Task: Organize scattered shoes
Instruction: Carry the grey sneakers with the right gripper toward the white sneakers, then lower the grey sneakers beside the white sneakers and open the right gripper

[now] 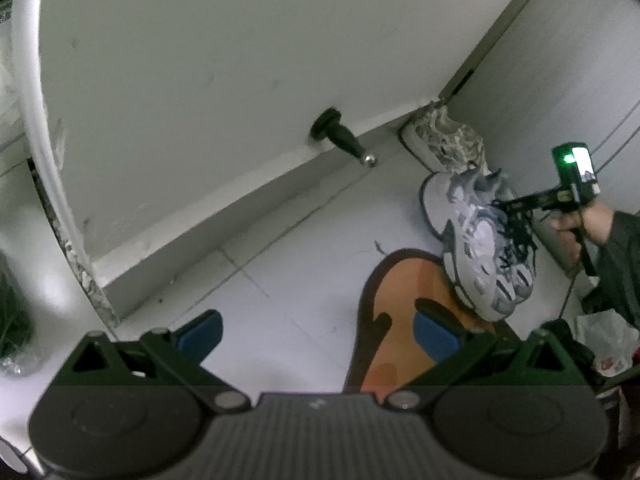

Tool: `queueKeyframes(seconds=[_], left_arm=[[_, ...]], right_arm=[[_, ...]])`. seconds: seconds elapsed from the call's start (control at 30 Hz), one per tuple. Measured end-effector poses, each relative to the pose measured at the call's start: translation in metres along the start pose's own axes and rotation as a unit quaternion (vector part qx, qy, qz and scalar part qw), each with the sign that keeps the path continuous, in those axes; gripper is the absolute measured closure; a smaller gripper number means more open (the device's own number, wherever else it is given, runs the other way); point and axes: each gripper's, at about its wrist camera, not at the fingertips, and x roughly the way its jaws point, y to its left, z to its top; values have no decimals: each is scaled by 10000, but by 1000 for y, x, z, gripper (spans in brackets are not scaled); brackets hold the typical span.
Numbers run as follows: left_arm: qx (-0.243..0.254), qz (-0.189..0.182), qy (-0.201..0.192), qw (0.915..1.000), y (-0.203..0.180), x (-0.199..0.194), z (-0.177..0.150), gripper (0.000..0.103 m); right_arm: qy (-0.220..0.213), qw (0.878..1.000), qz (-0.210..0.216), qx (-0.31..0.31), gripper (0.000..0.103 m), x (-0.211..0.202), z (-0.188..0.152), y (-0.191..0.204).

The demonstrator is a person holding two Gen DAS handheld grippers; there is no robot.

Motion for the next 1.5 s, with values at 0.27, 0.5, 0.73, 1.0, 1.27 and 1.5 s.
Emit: queueKeyframes(seconds=[0.27,0.5,0.73,1.0,1.27,1.5], left_arm=[[-157,18,46,9999,5,0,1,0],[-212,61,41,9997,7,0,2,0],[-211,109,61,9997,7,0,2,0],[-335,145,33,9993,10,-2,3,0],[-357,127,43,9993,9,-3,4,0],[-361,39,31,9993,8,-3,3,0]], right_arm=[[-136,9935,-284,-1094,86,20,26,14],[-296,9842,-233,-1733,86,25,41,27],[-496,9667,-148,-2505,86,29,66,53],[-378,9455,-183,-3230,88,39,87,61],[-136,9281,-293,-3709,87,51,92,54],[-9,9375,-646,-3420,67,41,95,64]])
